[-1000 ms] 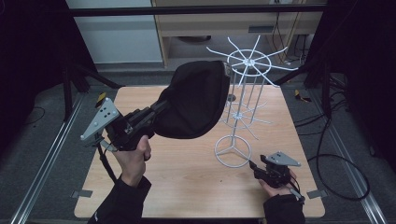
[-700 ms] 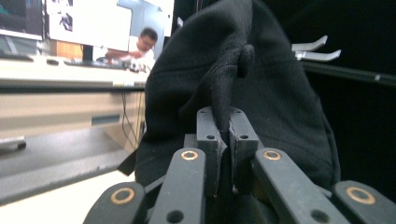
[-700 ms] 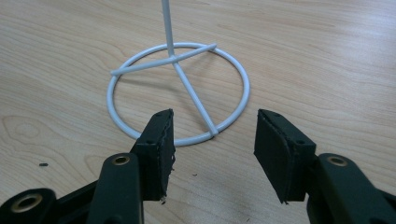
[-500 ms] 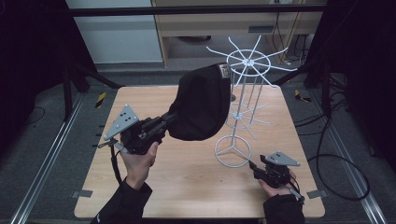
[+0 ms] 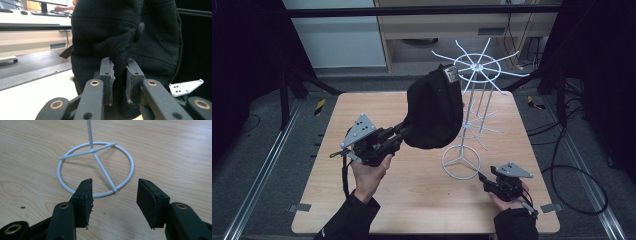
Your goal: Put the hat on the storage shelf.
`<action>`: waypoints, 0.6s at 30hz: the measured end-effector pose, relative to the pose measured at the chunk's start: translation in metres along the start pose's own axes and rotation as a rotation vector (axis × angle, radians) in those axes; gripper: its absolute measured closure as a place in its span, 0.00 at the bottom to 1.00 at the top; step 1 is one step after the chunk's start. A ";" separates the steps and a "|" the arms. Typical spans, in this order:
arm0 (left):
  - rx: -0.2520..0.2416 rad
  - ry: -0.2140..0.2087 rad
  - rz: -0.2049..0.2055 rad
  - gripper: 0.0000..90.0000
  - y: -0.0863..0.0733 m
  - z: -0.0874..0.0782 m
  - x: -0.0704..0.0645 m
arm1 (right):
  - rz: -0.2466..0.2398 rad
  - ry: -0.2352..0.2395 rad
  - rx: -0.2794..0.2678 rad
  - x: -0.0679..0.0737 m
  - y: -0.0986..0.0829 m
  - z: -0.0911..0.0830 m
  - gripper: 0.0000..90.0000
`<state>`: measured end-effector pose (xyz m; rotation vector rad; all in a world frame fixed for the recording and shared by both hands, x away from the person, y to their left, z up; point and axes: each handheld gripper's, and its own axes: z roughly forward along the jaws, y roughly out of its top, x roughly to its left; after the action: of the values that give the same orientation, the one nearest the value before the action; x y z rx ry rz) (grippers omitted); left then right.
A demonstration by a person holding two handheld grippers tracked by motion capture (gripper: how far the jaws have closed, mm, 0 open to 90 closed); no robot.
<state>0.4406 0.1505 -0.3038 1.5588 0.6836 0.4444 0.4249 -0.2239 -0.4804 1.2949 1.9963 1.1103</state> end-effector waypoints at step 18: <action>0.050 0.033 0.053 0.48 -0.006 -0.018 0.005 | 0.004 -0.004 0.000 0.000 0.000 0.000 0.52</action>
<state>0.4318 0.1670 -0.3084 1.6226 0.6847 0.4969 0.4248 -0.2241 -0.4804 1.3013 1.9921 1.1089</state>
